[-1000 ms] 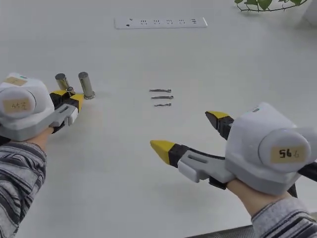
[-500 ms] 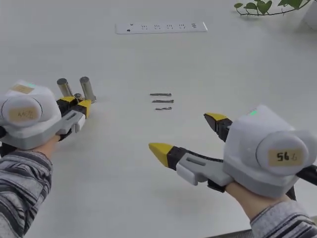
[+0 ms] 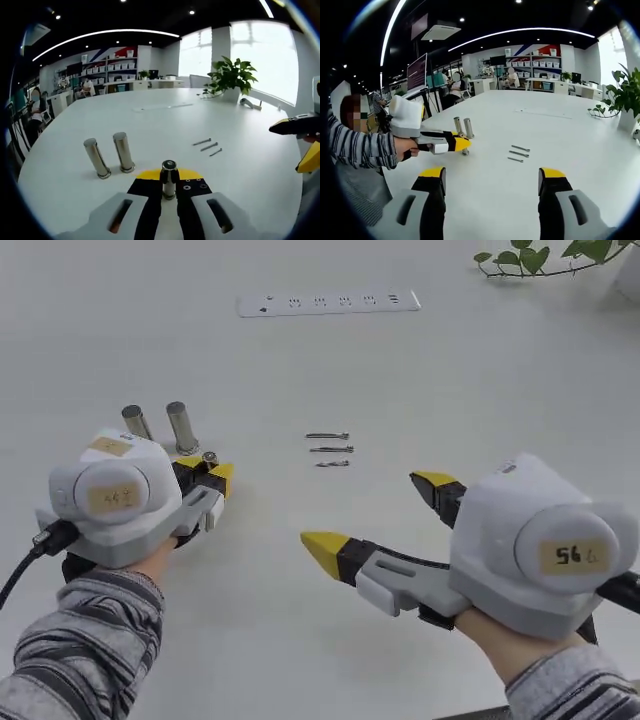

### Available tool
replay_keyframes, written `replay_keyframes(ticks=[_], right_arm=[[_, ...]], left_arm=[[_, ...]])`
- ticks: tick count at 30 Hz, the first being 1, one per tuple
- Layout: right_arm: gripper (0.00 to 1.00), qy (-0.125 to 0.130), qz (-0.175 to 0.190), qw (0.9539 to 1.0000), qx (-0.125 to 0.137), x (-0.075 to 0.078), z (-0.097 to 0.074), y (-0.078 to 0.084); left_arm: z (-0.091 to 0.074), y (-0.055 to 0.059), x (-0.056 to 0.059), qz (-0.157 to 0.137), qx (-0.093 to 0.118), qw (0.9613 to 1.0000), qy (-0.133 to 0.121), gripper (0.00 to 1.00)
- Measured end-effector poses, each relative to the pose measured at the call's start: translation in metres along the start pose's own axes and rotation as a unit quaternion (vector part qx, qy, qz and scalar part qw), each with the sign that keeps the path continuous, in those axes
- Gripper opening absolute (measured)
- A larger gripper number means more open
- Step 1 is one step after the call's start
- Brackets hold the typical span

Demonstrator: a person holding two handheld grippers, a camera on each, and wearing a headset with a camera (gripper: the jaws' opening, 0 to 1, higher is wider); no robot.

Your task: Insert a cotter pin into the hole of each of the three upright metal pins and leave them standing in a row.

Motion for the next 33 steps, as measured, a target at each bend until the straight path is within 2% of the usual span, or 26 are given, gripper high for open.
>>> replay_keyframes(ticks=[6,12,17,22,24,26,29,31,33], right_arm=[[0.73,0.002,0.003,1.0000,0.002,0.001,-0.001,-0.001],[0.72,0.000,0.006,1.0000,0.002,0.001,-0.001,-0.001],[0.71,-0.013,0.005,0.9999,-0.004,-0.001,-0.001,0.000],[0.68,-0.021,-0.004,0.9997,-0.008,0.003,-0.003,-0.002],[0.66,-0.033,-0.005,0.9994,-0.012,0.006,-0.002,-0.004],[0.64,-0.044,-0.012,0.9989,-0.011,0.010,-0.001,-0.006],[0.56,-0.086,-0.032,0.9952,-0.033,0.016,0.003,-0.008],[0.53,-0.085,-0.035,0.9952,-0.034,0.022,0.006,-0.010],[0.52,-0.119,-0.057,0.9901,-0.049,0.026,0.011,-0.013]], left_arm=[[0.000,0.002,0.003,0.009,-0.001,1.0000,0.005,0.05],[0.000,0.003,0.005,0.024,0.003,0.9997,-0.003,0.06],[0.002,0.003,0.004,0.027,0.001,0.9996,-0.008,0.06],[0.001,0.006,0.002,0.029,-0.006,0.9994,-0.014,0.19],[-0.001,0.006,0.001,0.030,-0.007,0.9994,-0.014,0.22],[-0.003,0.004,0.002,0.025,-0.006,0.9996,-0.012,0.31],[-0.010,0.000,0.005,0.022,0.000,0.9998,-0.002,0.36],[-0.013,-0.001,0.007,0.024,0.001,0.9997,-0.002,0.42],[-0.019,-0.001,0.006,0.020,-0.002,0.9998,0.001,0.48]])
Point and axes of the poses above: the centre of the closed fingertips' face, and the gripper's own axes: z roughly forward along the fingers, x roughly to its right, y roughly out of its underside, the point moved 8 cm from there along -z, roughly backward along the fingers, and after that the axes turned 13 degrees about -z, right-handed, at the moved point
